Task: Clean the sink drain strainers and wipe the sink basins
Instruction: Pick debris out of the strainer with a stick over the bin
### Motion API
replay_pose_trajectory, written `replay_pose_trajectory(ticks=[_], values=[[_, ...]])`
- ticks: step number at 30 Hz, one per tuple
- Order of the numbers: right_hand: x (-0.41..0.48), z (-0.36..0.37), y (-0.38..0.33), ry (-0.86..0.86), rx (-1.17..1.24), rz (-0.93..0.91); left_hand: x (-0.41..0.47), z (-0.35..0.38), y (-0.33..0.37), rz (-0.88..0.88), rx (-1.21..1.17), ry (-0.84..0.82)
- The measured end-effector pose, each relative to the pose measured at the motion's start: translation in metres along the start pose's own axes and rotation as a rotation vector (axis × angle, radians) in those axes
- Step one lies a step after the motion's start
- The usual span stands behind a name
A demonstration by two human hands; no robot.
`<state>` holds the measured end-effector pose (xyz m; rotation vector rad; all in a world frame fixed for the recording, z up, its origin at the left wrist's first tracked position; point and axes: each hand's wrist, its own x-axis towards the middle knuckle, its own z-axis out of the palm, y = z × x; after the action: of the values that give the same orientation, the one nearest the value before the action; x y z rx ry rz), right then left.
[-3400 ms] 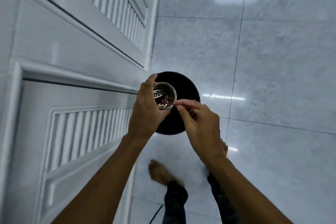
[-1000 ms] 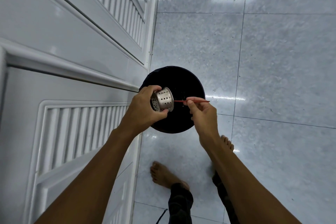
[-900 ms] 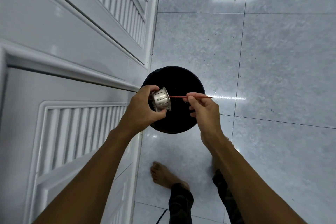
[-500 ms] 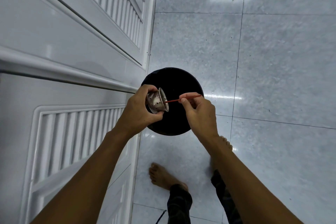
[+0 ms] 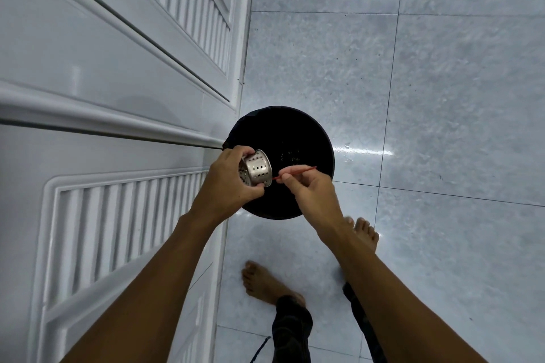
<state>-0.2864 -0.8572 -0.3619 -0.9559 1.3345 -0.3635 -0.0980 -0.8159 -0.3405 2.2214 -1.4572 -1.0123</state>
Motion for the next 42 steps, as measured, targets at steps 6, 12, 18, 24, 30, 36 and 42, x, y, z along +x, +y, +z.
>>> replay_pose_trajectory(ticks=[6,12,18,24,30,36,42], values=[[0.011,-0.007,-0.003,0.182,-0.081,0.002,0.003,0.007,-0.005,-0.06,-0.024,-0.009],[0.01,-0.001,-0.014,0.024,0.213,0.109,0.006,-0.001,0.004,-0.033,-0.167,0.018],[0.007,-0.003,-0.012,0.191,-0.048,-0.034,0.007,-0.01,0.001,-0.003,-0.138,0.016],[0.002,0.004,-0.007,0.134,-0.14,-0.081,0.008,-0.007,0.0,0.019,-0.074,0.017],[0.006,-0.001,0.0,0.081,-0.071,-0.08,0.001,0.002,-0.011,-0.052,0.008,-0.009],[0.006,-0.004,0.007,0.258,-0.142,0.008,-0.006,0.008,-0.012,-0.099,-0.02,-0.033],[-0.008,0.002,0.007,0.215,-0.341,-0.054,-0.011,0.005,-0.002,-0.124,-0.023,-0.052]])
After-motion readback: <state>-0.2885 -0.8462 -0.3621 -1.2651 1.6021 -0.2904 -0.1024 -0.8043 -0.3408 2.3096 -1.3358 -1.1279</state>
